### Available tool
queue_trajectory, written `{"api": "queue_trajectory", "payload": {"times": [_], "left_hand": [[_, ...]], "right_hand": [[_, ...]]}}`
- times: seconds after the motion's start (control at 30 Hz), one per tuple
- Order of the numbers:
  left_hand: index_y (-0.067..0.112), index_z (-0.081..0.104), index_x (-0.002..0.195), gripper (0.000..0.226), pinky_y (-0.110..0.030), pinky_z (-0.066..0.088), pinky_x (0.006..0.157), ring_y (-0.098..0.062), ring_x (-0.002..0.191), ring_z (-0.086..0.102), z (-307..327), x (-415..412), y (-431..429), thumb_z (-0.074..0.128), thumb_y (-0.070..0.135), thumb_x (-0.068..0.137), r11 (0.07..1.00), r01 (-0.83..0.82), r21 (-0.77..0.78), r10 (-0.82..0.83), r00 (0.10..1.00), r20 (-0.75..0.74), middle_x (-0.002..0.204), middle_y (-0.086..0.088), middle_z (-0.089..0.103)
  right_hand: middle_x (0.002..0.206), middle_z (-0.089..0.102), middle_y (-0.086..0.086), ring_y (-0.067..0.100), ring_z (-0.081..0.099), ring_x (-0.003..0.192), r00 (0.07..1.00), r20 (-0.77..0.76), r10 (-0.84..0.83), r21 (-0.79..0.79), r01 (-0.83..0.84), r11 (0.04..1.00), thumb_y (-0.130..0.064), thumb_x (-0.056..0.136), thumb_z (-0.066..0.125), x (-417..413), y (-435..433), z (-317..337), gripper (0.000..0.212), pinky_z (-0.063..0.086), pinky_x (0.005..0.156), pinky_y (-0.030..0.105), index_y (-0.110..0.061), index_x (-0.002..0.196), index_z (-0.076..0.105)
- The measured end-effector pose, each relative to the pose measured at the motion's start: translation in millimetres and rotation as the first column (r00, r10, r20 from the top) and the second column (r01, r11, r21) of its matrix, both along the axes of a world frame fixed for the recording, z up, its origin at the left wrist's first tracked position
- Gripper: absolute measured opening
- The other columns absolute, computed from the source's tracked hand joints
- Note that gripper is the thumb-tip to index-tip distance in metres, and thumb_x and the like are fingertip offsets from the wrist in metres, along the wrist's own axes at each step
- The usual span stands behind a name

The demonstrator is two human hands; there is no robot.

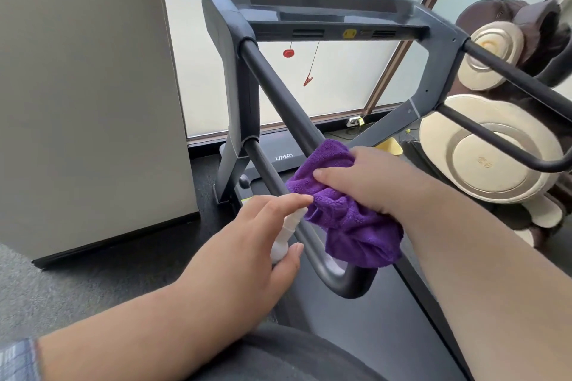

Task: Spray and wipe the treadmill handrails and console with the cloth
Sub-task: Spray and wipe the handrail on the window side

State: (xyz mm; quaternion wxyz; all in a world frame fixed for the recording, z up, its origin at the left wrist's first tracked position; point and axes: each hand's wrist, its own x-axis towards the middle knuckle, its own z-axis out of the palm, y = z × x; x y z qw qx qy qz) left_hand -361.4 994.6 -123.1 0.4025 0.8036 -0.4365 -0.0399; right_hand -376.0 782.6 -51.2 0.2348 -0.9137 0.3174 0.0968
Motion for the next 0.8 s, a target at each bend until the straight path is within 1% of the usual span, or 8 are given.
{"api": "queue_trajectory", "payload": {"times": [0.07,0.17,0.23,0.33,0.47,0.57,0.7,0.8], "left_hand": [[0.059,0.025,0.132,0.06,-0.025,0.05,0.07,-0.003,0.088,0.054,0.0,6.4,-2.6,0.061,0.037,0.089,1.0,0.016,-0.009,-0.016,1.0,0.0,0.118,0.032,0.038],[0.058,0.024,0.133,0.059,-0.026,0.051,0.071,-0.002,0.091,0.053,-3.4,20.7,-6.2,0.057,0.04,0.087,1.0,0.023,-0.008,-0.023,1.0,-0.003,0.118,0.033,0.037],[0.058,0.023,0.133,0.059,-0.02,0.049,0.073,0.002,0.095,0.052,-6.9,33.7,-8.6,0.056,0.04,0.088,1.0,0.025,-0.017,-0.026,1.0,-0.009,0.12,0.034,0.036],[0.058,0.024,0.133,0.061,-0.007,0.041,0.077,0.006,0.101,0.05,-11.9,58.6,-12.2,0.061,0.037,0.09,0.999,0.043,-0.032,-0.044,0.999,-0.031,0.125,0.033,0.036],[0.057,0.025,0.133,0.059,-0.007,0.04,0.08,0.004,0.104,0.049,-11.1,101.5,-14.2,0.06,0.037,0.09,0.997,0.079,0.003,-0.079,0.997,-0.01,0.125,0.033,0.036],[0.06,0.022,0.132,0.061,-0.006,0.039,0.081,0.005,0.105,0.048,-5.8,142.5,-13.9,0.06,0.036,0.09,0.997,0.079,-0.019,-0.08,0.997,-0.018,0.126,0.035,0.034],[0.061,0.023,0.13,0.061,-0.005,0.038,0.084,0.011,0.11,0.044,0.0,197.8,-17.2,0.06,0.035,0.09,0.994,0.093,-0.063,-0.096,0.995,-0.039,0.128,0.036,0.034],[0.059,0.024,0.132,0.061,-0.006,0.037,0.086,0.011,0.113,0.044,0.8,234.8,-20.1,0.06,0.034,0.09,0.989,0.114,-0.096,-0.118,0.992,-0.043,0.129,0.036,0.035]], "right_hand": [[0.086,0.064,-0.003,0.017,0.062,0.08,0.999,-0.031,0.043,-0.164,-0.047,0.985,-0.063,0.085,0.057,18.4,7.1,2.7,0.04,0.045,0.064,0.03,-0.025,0.098,0.061],[0.079,0.053,-0.005,0.023,0.057,0.08,0.996,-0.074,0.058,-0.291,-0.077,0.954,-0.057,0.088,0.055,46.2,12.6,2.3,0.034,0.041,0.066,0.033,-0.023,0.087,0.051],[0.077,0.054,-0.004,0.022,0.057,0.076,0.995,-0.076,0.058,-0.33,-0.08,0.94,-0.053,0.086,0.055,66.7,13.5,-0.4,0.032,0.043,0.067,0.033,-0.024,0.079,0.046],[0.078,0.057,-0.003,0.023,0.059,0.074,0.996,-0.064,0.068,-0.394,-0.088,0.915,-0.049,0.083,0.054,100.2,12.3,-3.6,0.027,0.048,0.068,0.033,-0.023,0.079,0.049],[0.087,0.059,0.0,0.028,0.062,0.084,0.993,-0.099,0.058,-0.442,-0.096,0.892,-0.047,0.087,0.051,146.1,13.4,-2.8,0.028,0.049,0.072,0.035,-0.02,0.095,0.054],[0.098,0.058,0.003,0.03,0.061,0.089,0.993,-0.115,0.038,-0.49,-0.09,0.867,-0.044,0.09,0.051,185.3,15.4,-1.2,0.029,0.045,0.07,0.035,-0.018,0.103,0.051],[0.097,0.051,0.003,0.03,0.053,0.086,0.994,-0.108,-0.006,-0.51,-0.05,0.859,-0.039,0.092,0.051,237.2,16.5,-0.8,0.022,0.039,0.067,0.036,-0.019,0.1,0.046],[0.097,0.05,0.002,0.029,0.049,0.083,0.994,-0.102,-0.042,-0.522,-0.017,0.853,-0.039,0.092,0.052,274.2,15.4,-1.7,0.024,0.036,0.064,0.036,-0.019,0.104,0.049]]}}
